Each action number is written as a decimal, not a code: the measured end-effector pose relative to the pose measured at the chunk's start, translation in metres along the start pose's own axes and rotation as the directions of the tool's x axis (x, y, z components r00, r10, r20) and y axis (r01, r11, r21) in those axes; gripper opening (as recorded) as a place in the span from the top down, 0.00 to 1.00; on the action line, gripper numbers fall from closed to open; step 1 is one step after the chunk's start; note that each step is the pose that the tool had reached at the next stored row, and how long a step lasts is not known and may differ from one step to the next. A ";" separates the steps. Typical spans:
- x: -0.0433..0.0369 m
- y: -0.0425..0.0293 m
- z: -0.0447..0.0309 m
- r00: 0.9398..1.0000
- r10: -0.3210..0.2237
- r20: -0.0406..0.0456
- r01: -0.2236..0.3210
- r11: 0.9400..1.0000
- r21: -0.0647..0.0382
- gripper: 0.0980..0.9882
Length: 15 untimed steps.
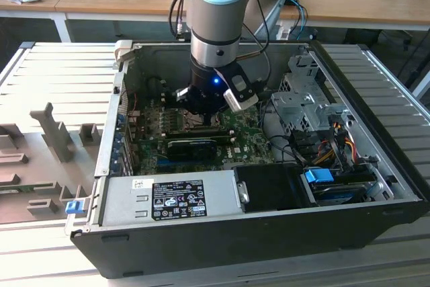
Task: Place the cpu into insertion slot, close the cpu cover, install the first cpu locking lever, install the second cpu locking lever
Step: 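Install the second cpu locking lever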
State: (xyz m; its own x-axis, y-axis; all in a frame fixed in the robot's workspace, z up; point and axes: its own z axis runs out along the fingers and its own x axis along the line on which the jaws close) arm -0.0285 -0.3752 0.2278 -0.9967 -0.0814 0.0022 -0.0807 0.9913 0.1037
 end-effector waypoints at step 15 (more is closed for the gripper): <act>0.0232 0.0005 0.0015 1.000 -0.009 -0.001 0.009 1.000 -0.004 0.99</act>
State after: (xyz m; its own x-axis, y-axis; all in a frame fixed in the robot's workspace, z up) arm -0.0517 -0.3765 0.2265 -0.9959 -0.0900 0.0019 -0.0893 0.9901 0.1079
